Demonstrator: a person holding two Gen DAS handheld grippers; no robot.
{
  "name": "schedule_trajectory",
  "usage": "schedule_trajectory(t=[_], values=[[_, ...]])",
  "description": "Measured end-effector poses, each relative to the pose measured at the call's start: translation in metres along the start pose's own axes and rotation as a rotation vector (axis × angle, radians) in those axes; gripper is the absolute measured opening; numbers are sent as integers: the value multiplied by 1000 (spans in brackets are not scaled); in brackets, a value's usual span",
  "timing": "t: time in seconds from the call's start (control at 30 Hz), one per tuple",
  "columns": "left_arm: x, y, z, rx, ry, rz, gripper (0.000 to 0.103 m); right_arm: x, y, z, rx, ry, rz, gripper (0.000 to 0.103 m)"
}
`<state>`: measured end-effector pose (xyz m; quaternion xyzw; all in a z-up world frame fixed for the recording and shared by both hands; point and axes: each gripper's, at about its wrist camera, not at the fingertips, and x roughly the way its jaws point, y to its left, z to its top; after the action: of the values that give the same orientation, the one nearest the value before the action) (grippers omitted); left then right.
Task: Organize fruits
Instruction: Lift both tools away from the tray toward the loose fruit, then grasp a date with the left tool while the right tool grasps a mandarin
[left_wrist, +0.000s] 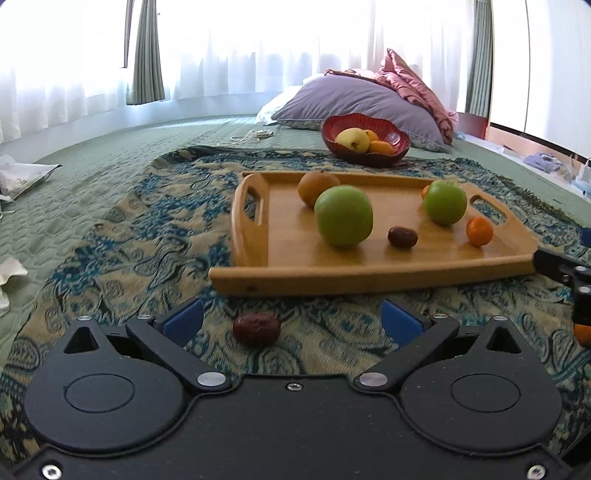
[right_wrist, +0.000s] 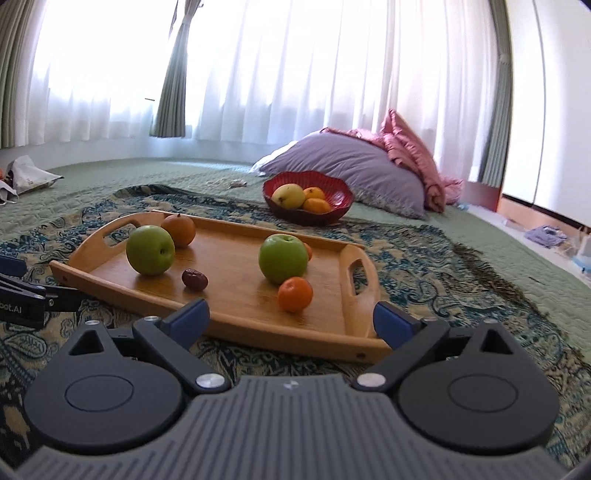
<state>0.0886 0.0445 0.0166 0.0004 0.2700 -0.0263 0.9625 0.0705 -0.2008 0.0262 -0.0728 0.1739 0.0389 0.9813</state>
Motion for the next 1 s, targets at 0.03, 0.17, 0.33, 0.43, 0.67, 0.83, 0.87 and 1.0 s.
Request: schedule_trajectory(t=[0.03, 0.17, 0.33, 0.43, 0.67, 0.83, 0.87, 1.0], values=[[0, 0, -2, -1, 2, 3, 103, -4, 1, -3, 2, -10, -10, 101], [0, 1, -12, -8, 12, 9, 101, -16, 6, -15, 21, -34, -83, 101], [4, 1, -17, -1, 14, 42, 96, -37, 27, -35, -34, -90, -149, 103], [7, 2, -19, -11, 25, 53, 91, -44, 35, -44, -40, -99, -181, 103], [10, 1, -20, -23, 16, 64, 88, -46, 27, -48, 51, -92, -254, 103], [10, 2, -20, -41, 10, 69, 76, -42, 17, -50, 90, -50, -267, 100], [10, 3, -19, -45, 10, 71, 74, -41, 17, -51, 91, -40, -267, 99], [10, 5, -19, -60, 11, 71, 67, -39, 15, -56, 120, 5, -265, 96]])
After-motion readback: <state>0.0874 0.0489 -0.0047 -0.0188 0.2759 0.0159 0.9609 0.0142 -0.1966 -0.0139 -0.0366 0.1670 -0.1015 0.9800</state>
